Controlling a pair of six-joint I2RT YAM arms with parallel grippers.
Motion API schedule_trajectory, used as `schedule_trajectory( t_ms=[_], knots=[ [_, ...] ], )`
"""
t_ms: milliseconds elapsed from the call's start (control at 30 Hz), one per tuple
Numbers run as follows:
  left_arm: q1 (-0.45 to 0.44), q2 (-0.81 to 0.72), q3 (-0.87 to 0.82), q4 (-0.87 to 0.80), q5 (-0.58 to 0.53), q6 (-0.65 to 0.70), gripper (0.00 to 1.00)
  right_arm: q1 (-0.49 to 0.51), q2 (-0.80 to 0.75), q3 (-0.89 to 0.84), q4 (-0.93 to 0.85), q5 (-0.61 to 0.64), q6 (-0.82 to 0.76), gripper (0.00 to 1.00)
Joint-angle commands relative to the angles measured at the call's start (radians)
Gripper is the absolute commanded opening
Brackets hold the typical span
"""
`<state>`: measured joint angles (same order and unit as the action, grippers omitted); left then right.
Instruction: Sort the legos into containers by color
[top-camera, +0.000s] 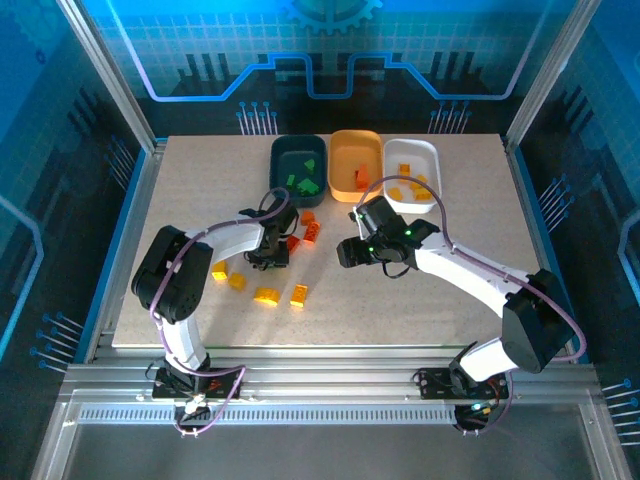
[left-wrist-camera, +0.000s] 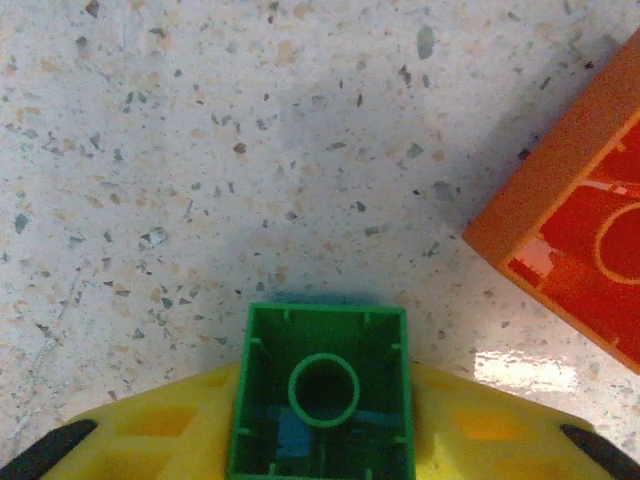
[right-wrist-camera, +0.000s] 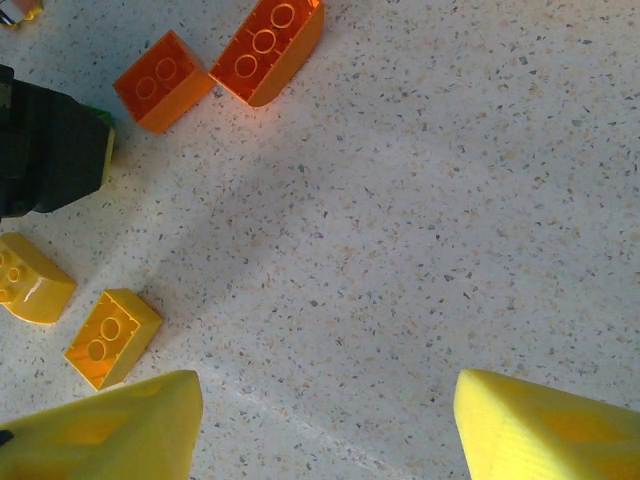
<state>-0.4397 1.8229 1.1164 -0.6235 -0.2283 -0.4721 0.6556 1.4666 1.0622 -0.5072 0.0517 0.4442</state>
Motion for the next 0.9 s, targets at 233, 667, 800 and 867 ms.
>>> schedule_trajectory(
  t_ms=[233,667,800,867],
  knots=[
    [0.019,-0.114,0.183,-0.152,-0.051,0.017,0.29,0.016,0.003,0.02,-0.01,0.016,-0.004,0.69],
    [0.112,0.458,1.104,-0.312,0.102,0.114,0.28,-0.009,-0.017,0.041,-0.028,0.014,-0.025,0.69],
    [0.129,0.556,1.252,-0.351,0.143,0.126,0.32,-0.039,-0.035,0.032,-0.028,0.007,-0.034,0.69],
    [0.136,0.585,1.283,-0.357,0.152,0.132,0.34,-0.051,-0.035,0.031,-0.027,0.003,-0.039,0.69]
  ],
)
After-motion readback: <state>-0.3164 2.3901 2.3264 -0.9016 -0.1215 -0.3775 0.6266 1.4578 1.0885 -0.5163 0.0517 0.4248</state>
